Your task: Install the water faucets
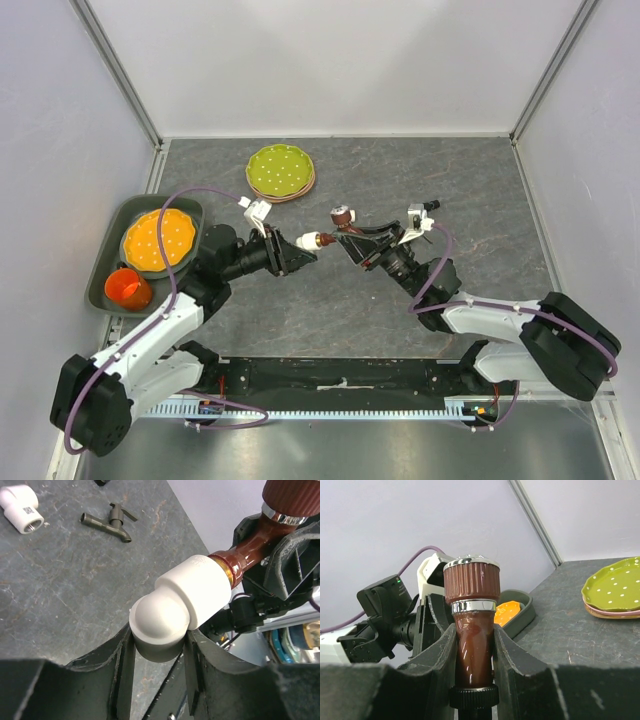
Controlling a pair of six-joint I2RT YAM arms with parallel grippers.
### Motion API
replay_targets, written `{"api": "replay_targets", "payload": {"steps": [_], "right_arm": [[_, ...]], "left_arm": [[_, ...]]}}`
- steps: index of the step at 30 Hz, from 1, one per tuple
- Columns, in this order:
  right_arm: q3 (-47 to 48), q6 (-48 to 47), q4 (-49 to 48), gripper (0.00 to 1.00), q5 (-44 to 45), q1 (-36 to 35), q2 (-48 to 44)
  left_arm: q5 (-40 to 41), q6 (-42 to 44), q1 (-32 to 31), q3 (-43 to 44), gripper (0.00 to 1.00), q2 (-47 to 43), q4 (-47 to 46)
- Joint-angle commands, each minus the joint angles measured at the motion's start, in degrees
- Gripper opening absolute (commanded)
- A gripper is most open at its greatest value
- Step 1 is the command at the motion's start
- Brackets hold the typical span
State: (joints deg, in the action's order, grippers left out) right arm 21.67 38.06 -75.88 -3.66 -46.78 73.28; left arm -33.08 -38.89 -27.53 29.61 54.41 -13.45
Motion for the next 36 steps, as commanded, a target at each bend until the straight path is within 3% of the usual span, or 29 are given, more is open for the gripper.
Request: {"api": "replay_targets", "payload": {"steps": [1,10,22,36], "right_arm": [[1.6,4.8,4.0,0.00,-2.5,-2.0,-1.8],[1.5,12.7,8.9,0.00,2.0,-2.8,-0.7],[2.6,21.3,17.7,0.00,6.4,-4.9,-0.5],[3.5,26.1,26.0,0.00,5.5,-5.0,-0.8]], "left_arm": [[5.8,9.4,-1.4,1.8,0.02,-1.0,-7.5],[10.3,15.2,-5.4,-0.4,0.02,-0.4,-15.1],[26.5,27.9,-14.7,-3.4,0.02,-0.4,-18.0],[37.2,43.9,-21.1,-3.3,0.02,0.5,-18.3]]}}
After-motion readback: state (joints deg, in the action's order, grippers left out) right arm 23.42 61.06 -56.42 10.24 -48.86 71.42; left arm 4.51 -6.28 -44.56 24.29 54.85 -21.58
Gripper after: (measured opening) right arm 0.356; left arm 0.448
